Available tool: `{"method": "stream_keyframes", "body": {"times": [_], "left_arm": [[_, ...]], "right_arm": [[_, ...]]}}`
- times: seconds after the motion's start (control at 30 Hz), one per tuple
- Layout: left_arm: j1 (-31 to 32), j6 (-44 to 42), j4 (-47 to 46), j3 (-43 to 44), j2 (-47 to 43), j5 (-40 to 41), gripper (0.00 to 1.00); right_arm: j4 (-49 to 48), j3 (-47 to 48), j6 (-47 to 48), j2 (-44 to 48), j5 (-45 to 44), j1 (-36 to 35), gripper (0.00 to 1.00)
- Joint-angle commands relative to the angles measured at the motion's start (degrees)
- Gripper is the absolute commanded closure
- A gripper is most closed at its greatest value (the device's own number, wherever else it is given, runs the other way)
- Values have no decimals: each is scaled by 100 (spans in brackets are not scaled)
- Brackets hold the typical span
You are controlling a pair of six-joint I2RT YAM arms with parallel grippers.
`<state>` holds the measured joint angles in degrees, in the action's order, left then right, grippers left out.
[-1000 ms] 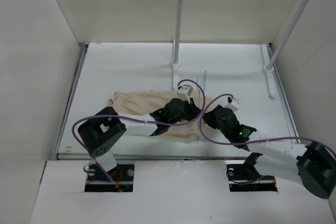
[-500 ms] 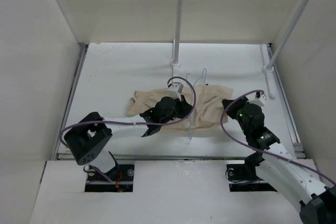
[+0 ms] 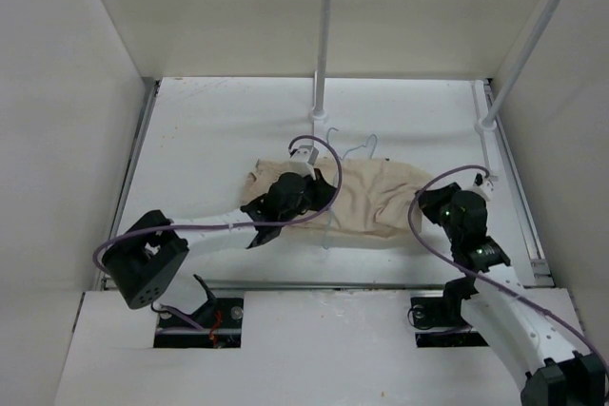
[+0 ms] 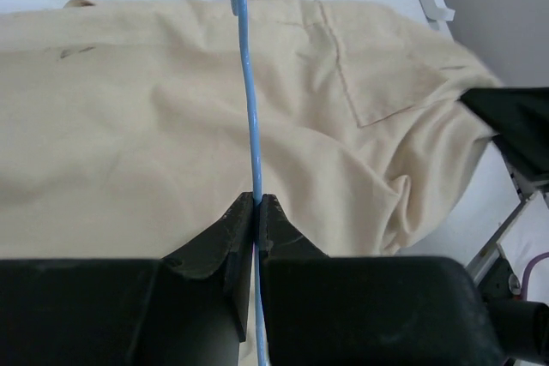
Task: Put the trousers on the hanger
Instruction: Place trousers on hanger
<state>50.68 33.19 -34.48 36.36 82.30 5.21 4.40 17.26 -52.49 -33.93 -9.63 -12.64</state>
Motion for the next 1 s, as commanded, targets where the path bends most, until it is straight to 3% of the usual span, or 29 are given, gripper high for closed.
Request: {"method": "stream_keyframes", "body": {"times": [0.0,0.03,0.13,0.23,0.33,0.43,0.53,0.6,0.77,0.87,0.97], "left_arm": [[69,-76,-244,64,-443,76,100],[130,-76,-243,82,-478,68,100],[271,-93,-287,143,-513,59,100],[359,-102,-322,187,-443,59,100],[438,-67,-480,144,-338,50,100],[500,-58,-595,117,-302,50,100],[526,-49,-648,100,-320,50,100],[553,-41,-674,91,-320,50,100],[492,-41,-718,47,-250,76,100],[404,-41,-744,38,-267,68,100],[386,-32,-736,55,-311,50,100]], "right_arm": [[-264,-91,-33,-191,-39,65,84],[-291,-47,2,-323,-39,74,81],[-160,207,212,-544,-249,21,52],[139,602,441,-343,-592,-356,39],[131,928,573,-166,-515,-839,43],[-508,990,451,-463,46,-1427,47],[-1693,903,126,-1061,444,-1981,45],[-1934,1024,72,-1369,427,-2167,42],[-312,1307,396,-713,-442,-1712,45],[646,1280,520,16,-899,-1299,39],[835,1228,669,378,-832,-1069,36]]}}
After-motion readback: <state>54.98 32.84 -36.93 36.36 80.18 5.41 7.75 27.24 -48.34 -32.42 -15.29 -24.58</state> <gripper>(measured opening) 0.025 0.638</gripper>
